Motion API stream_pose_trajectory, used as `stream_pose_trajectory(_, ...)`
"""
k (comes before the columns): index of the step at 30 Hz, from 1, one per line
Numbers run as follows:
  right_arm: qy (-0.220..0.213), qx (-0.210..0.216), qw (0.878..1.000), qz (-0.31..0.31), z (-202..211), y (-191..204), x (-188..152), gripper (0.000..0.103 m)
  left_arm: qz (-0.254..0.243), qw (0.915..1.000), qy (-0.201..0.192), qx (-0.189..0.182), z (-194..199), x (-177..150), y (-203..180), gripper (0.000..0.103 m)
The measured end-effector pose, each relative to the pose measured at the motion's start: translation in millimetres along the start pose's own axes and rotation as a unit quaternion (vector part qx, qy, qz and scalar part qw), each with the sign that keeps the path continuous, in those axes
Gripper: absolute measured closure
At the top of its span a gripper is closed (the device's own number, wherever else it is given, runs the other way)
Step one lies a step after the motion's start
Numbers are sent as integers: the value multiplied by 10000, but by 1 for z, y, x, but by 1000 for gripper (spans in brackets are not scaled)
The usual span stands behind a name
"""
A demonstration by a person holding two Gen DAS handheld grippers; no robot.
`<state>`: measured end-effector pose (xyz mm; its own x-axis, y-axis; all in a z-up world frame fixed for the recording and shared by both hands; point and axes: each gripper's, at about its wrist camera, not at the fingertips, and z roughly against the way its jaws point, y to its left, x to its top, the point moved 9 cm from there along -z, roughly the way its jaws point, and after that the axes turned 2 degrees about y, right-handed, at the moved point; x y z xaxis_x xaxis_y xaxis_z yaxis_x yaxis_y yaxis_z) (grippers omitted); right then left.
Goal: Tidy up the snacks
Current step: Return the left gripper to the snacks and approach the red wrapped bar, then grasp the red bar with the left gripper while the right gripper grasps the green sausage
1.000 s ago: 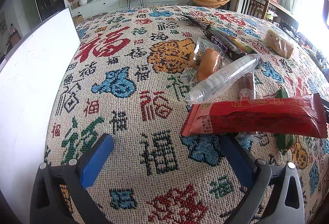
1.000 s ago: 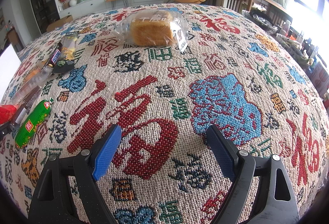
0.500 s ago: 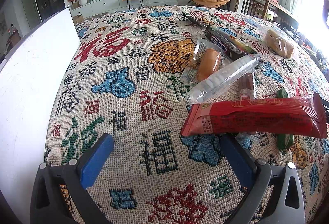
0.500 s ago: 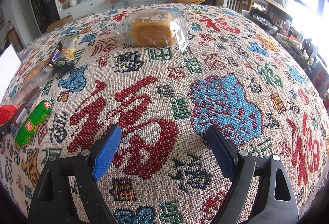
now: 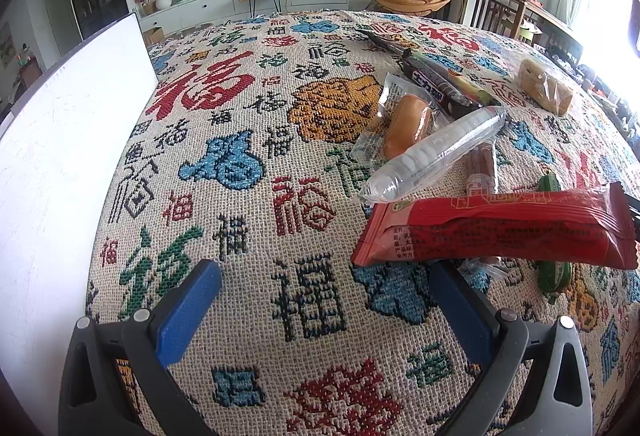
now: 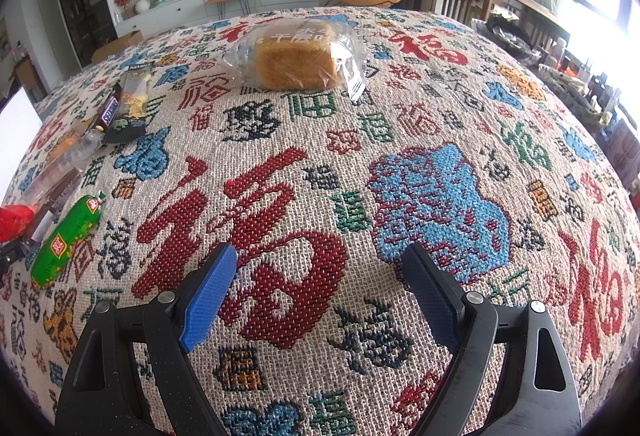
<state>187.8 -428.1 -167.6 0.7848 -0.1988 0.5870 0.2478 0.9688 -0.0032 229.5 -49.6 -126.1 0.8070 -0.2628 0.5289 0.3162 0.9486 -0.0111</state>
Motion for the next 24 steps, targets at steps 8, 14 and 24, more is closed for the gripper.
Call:
stream_pose_trajectory(8,-6,28,10000,-15,0,1,0,15,976,9887,-132,-1128,67,-27,-27,0)
stream_pose_trajectory(14,3,37,10000,-8,-1,2,1,13,644,9896,-796,-1009,96,56,-61,0)
stream_pose_trajectory(24,-2,56,10000,-22,-1,2,1,13,581,9982,24,130,46,4,-19,5)
